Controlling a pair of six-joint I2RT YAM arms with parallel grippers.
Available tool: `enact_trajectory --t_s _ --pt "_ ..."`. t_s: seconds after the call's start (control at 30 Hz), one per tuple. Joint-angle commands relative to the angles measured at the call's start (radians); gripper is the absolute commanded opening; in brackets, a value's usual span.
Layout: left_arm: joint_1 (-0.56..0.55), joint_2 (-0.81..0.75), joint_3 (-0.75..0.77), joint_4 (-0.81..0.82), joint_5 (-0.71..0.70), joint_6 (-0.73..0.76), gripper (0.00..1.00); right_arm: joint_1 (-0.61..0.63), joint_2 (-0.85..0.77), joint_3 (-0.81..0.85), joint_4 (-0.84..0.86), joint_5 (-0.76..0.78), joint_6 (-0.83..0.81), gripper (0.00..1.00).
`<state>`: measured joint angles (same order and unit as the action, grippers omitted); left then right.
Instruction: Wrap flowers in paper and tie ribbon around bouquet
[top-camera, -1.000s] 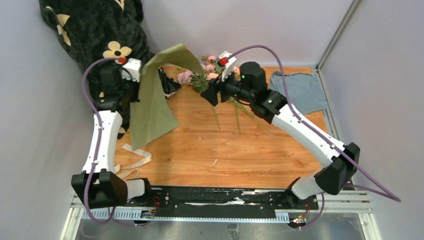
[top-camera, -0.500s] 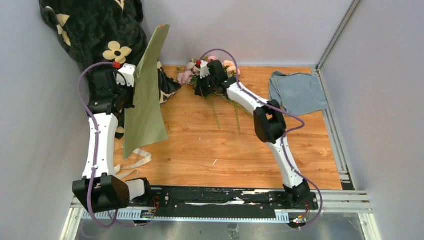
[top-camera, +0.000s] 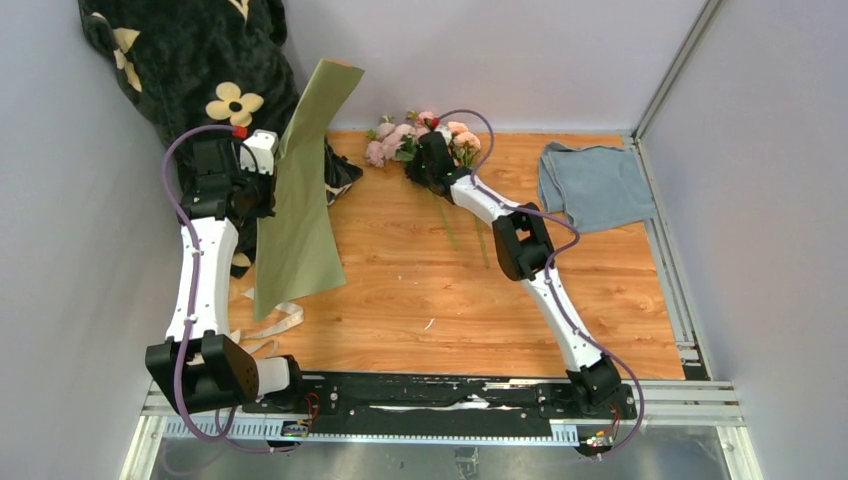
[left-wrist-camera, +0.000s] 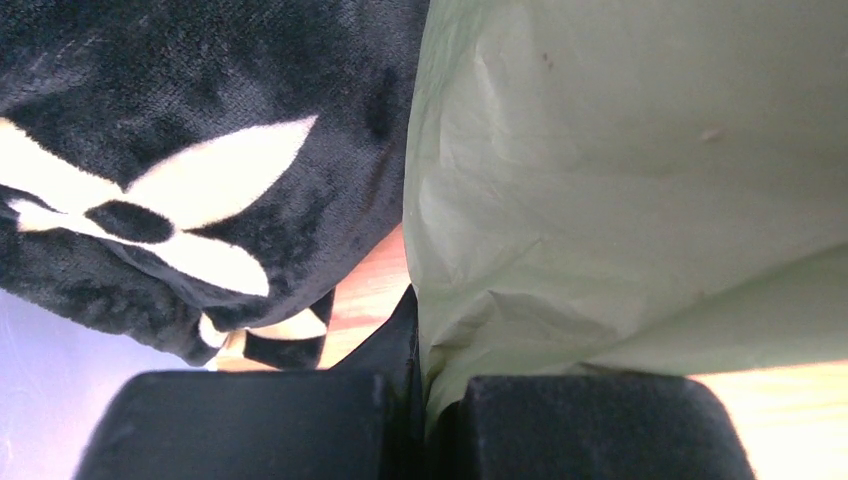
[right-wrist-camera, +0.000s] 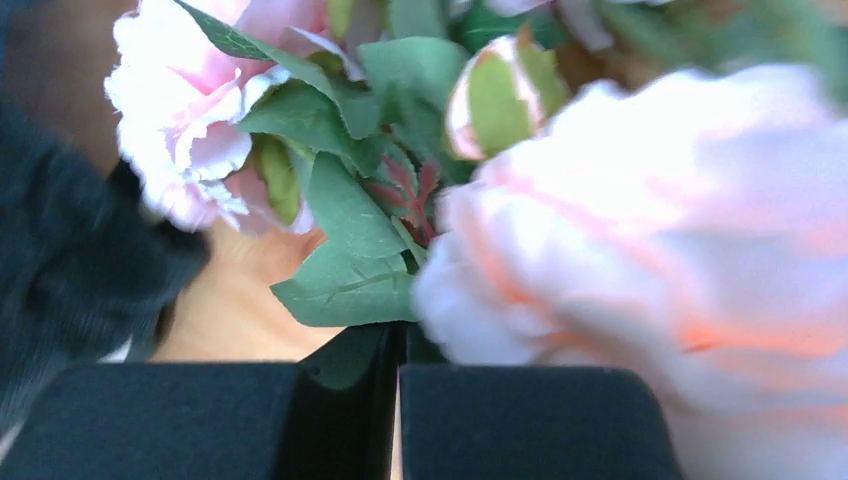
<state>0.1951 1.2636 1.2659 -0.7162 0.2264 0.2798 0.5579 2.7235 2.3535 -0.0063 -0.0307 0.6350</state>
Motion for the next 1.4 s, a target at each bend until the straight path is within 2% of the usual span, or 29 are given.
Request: enact_trajectory --t_s 0.0,0.1,0.2,0.33,0.43,0.5,0.57,0.67,0.73,0.8,0.87,0.9,0.93,0.97,1.07,1.17,1.27,1.37 --pt "0.008 0.008 0.037 -0.024 0.037 0.0 0.0 -0.105 -0.04 -0.04 -0.084 0.279 0.139 0.0" --pt "0.008 0.019 0.039 -0.026 0.037 0.005 0.0 -0.181 -0.152 -0.191 -0.065 0.398 0.146 0.0" --pt "0.006 0.031 0.045 -0.04 0.086 0.001 0.0 -0.267 -0.236 -0.301 -0.047 0.414 0.128 0.0" --pt "-0.029 0.037 0.056 -0.07 0.216 -0.008 0.0 -0.358 -0.335 -0.449 -0.01 0.367 0.097 0.0" --pt "-0.142 0.029 0.084 -0.106 0.217 0.01 0.0 -0.398 -0.402 -0.545 0.113 0.254 -0.012 0.0" --pt "-0.238 0.023 0.128 -0.147 0.232 0.009 0.0 -0.414 -0.452 -0.582 0.134 0.16 -0.07 0.0" --pt "-0.318 0.023 0.196 -0.203 0.284 0.01 0.0 -0.431 -0.522 -0.627 0.136 0.067 -0.107 0.08" --pt "-0.421 0.019 0.285 -0.259 0.38 -0.001 0.0 -0.443 -0.661 -0.715 0.144 -0.051 -0.203 0.4" --pt "-0.486 0.026 0.334 -0.283 0.41 -0.017 0.0 -0.444 -0.76 -0.77 0.124 -0.095 -0.266 0.51" --pt "-0.551 0.036 0.37 -0.291 0.433 -0.04 0.0 -0.446 -0.872 -0.815 0.055 -0.157 -0.3 0.58" --pt "-0.588 0.049 0.382 -0.291 0.478 -0.048 0.0 -0.452 -0.952 -0.844 -0.04 -0.239 -0.331 0.59" --pt "-0.594 0.056 0.385 -0.292 0.52 -0.048 0.0 -0.457 -0.987 -0.864 -0.079 -0.283 -0.34 0.67" --pt "-0.594 0.063 0.383 -0.289 0.553 -0.049 0.0 -0.459 -1.028 -0.896 -0.108 -0.316 -0.346 0.69" --pt "-0.595 0.073 0.381 -0.289 0.567 -0.049 0.0 -0.464 -1.07 -0.935 -0.126 -0.341 -0.353 0.75" --pt "-0.591 0.146 0.346 -0.265 0.532 -0.052 0.0 -0.48 -1.184 -1.052 -0.19 -0.328 -0.353 0.79" --pt "-0.572 0.264 0.25 -0.136 0.488 -0.149 0.0 -0.484 -1.28 -1.166 -0.234 -0.31 -0.329 0.8" --pt "-0.546 0.441 0.209 -0.022 0.455 -0.205 0.0 -0.483 -1.345 -1.28 -0.227 -0.392 -0.303 0.81" --pt "-0.513 0.643 0.253 0.045 0.416 -0.257 0.0 -0.483 -1.387 -1.357 -0.27 -0.45 -0.306 0.81"
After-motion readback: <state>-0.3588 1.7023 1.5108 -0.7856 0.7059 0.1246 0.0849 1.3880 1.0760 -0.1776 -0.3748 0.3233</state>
